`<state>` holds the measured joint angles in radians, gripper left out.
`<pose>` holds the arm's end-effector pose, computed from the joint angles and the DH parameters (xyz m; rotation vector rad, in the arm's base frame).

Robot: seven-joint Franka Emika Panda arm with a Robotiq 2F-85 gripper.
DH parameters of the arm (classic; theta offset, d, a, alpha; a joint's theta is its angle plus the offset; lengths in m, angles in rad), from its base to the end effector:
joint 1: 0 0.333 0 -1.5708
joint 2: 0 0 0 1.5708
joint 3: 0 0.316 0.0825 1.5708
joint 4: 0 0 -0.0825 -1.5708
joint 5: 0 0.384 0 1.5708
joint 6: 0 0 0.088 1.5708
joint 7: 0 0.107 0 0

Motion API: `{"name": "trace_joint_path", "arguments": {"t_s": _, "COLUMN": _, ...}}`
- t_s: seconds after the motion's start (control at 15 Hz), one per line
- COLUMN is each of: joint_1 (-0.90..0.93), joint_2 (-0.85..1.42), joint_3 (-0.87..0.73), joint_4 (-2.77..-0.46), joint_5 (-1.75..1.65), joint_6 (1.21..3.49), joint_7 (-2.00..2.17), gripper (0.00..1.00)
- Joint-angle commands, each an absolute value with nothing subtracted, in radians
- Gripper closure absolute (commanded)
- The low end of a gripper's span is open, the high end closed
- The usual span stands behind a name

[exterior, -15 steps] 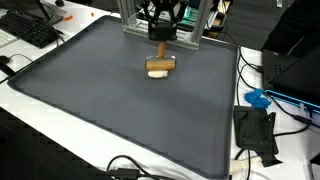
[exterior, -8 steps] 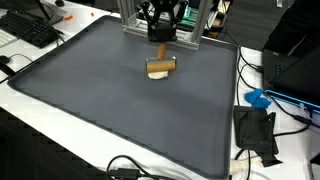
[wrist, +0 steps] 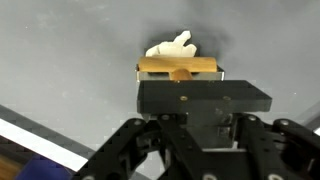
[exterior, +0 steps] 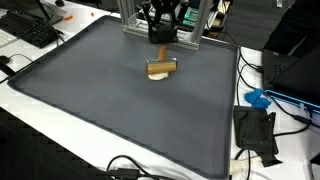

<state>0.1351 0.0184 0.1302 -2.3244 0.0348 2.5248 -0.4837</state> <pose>0.5086 0.1378 0.3494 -2.9219 -1.1035 -0.2878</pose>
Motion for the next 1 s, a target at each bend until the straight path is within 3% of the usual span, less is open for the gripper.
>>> {"name": "trace_joint_path", "arguments": {"t_s": 0.0, "joint_1": 0.142, "joint_2": 0.081, "joint_3": 0.146, "joint_4": -2.321, "joint_5": 0.085, "joint_6": 2.556, "joint_7": -0.495, "gripper": 0.77}}
{"name": "trace_joint_path", "arguments": {"t_s": 0.93, "joint_1": 0.137, "joint_2": 0.089, "joint_3": 0.150, "joint_4": -2.312, "joint_5": 0.105, "joint_6": 2.568, "joint_7": -0.475, "gripper": 0.77}}
